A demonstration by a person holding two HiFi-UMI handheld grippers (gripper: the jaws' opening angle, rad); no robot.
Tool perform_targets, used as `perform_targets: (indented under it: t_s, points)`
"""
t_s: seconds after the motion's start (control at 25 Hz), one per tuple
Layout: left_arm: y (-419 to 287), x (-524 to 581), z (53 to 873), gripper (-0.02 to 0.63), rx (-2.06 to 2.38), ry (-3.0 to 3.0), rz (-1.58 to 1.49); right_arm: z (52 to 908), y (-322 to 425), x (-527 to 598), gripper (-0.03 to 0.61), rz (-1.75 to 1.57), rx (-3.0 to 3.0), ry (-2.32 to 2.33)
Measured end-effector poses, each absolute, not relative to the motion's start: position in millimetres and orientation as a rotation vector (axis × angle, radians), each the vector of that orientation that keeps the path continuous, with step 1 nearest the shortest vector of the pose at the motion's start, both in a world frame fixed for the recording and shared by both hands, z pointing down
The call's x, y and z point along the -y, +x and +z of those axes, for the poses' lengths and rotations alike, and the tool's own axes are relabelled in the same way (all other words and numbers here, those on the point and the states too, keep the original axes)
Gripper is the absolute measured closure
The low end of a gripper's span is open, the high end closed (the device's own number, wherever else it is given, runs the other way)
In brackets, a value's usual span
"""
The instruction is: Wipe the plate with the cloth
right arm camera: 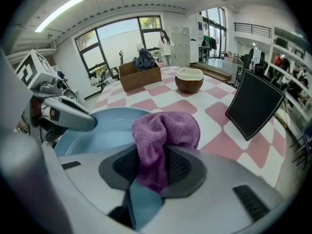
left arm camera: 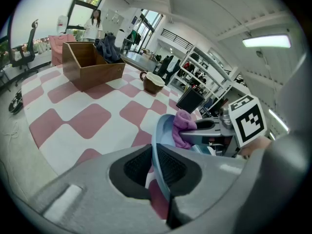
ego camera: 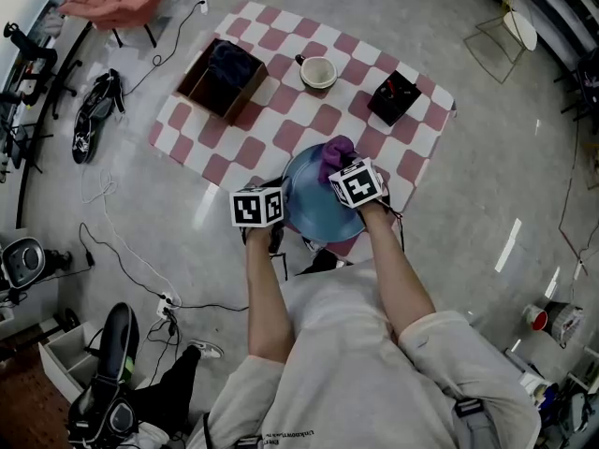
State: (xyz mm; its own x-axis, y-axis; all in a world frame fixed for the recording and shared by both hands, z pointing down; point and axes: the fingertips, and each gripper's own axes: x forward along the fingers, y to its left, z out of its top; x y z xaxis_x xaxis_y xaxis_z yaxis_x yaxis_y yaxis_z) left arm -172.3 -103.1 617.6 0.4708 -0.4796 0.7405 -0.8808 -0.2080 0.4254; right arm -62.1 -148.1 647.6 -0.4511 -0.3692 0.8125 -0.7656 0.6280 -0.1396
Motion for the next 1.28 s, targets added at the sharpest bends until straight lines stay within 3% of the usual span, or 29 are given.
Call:
perform_targets:
  t_s: [1.28]
  points:
    - [-170.2,99.8,611.2,0.584,1.179,1.865,0.567,653.7,-3.7,81.2,0.449,0.599,1.924,0.684]
